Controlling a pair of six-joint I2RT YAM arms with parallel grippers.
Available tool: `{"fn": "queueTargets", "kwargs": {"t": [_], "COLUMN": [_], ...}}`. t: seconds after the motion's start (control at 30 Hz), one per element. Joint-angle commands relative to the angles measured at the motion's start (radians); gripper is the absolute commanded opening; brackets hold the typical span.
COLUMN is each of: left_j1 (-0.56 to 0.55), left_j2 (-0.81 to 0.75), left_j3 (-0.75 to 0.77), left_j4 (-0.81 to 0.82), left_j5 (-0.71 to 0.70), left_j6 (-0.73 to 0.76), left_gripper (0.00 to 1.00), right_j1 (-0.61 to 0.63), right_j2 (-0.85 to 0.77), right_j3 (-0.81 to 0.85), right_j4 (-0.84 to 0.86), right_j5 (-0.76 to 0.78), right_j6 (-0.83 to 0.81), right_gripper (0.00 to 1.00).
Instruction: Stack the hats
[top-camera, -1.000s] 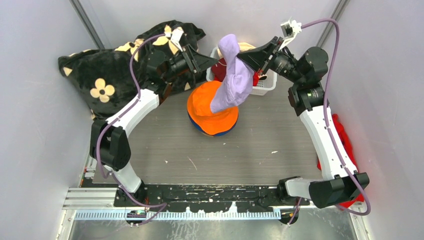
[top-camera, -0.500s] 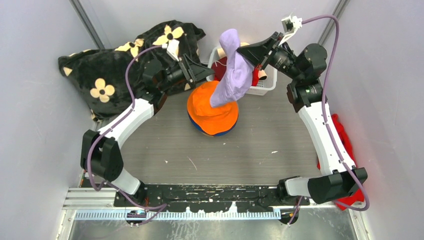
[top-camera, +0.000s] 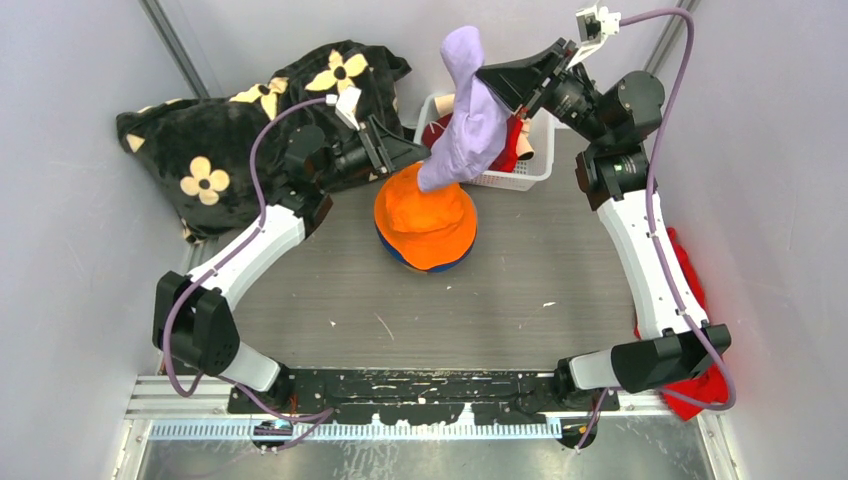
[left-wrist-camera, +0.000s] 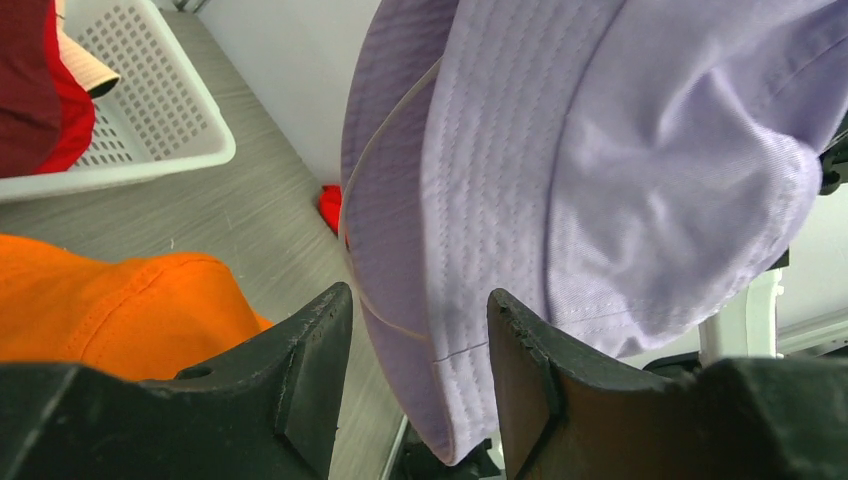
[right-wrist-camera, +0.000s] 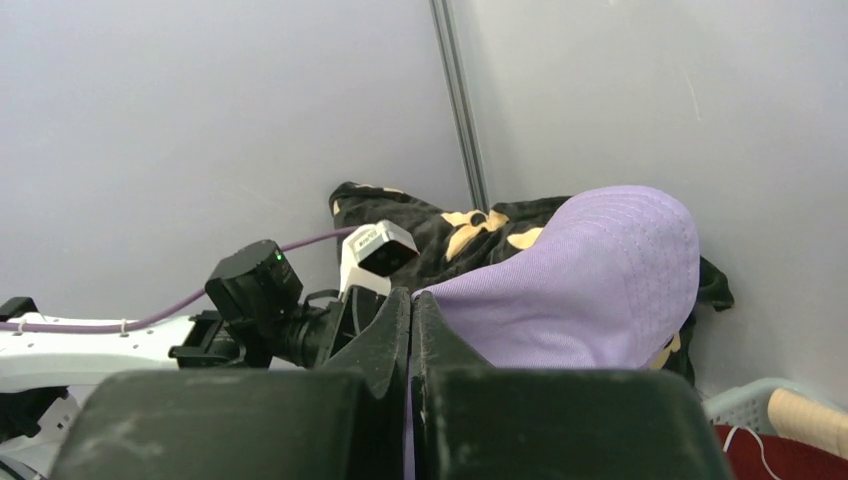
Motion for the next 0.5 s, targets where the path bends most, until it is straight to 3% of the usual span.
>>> {"fn": "queueTargets", "kwargs": {"t": [0.0, 0.47], "left_j1": [-0.007, -0.024], "left_j2": [-0.007, 0.074], "left_j3": [-0.001, -0.004], "left_j4": [0.038, 0.284], "left_j5": [-0.001, 0.078], "left_j6": [-0.033, -0.194], "left_gripper": [0.53, 0.53], "right_j1": [0.005, 0.005], "right_j2": [0.007, 0.018], "right_j3": [0.064, 0.067], "right_j4": [0.083, 0.100], "right_j5": [0.009, 0.006], "right_j6": [0.030, 0.030], "right_gripper": [0.01, 0.01]}}
